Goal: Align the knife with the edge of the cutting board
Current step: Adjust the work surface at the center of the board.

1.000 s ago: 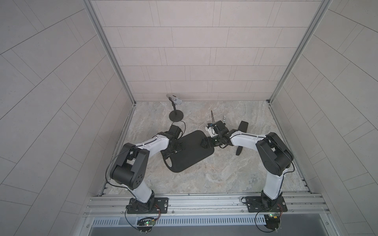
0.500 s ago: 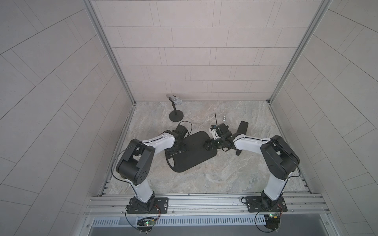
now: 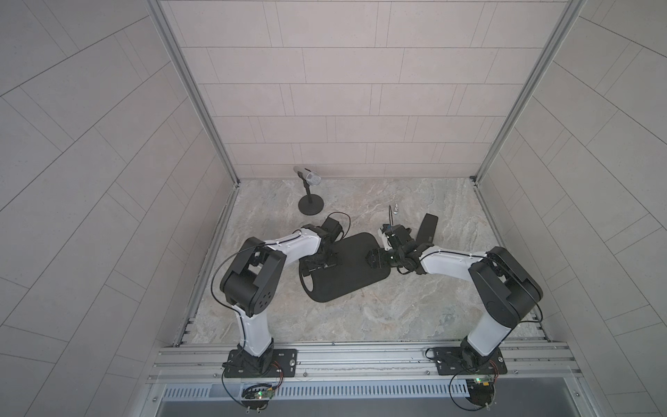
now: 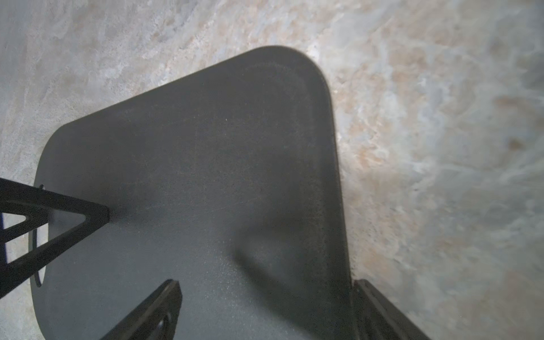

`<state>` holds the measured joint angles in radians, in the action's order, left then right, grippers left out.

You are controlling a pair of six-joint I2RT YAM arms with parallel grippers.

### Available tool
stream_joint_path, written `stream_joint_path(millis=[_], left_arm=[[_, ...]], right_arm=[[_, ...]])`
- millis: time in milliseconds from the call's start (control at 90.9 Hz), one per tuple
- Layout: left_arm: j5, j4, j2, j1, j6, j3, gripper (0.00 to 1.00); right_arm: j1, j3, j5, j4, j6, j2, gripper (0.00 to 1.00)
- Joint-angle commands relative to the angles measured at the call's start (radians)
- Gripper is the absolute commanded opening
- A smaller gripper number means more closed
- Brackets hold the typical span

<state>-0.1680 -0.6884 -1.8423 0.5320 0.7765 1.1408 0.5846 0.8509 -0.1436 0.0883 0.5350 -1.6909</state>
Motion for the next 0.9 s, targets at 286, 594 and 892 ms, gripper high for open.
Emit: stream_joint_path(millis=[286,594,892], left_arm=[[0.087,0.054,-0.157,0.092,-0.046,0.139,1.0],[0.074,0.018,-0.217,0.106,-0.079,0.23,1.0],[0.027,-0.004,-0.138,0.094,-0.101,0.21,1.0]], right_arm=[[0.021,-0.178,-0.084,0.048,0.129,0.043,0.9],[0.021,-0.288,-0.087,-0.004,0.175,0.094,0.9],[0.021,-0.321,-0.081,-0.014,0.181,0.112,0.9]])
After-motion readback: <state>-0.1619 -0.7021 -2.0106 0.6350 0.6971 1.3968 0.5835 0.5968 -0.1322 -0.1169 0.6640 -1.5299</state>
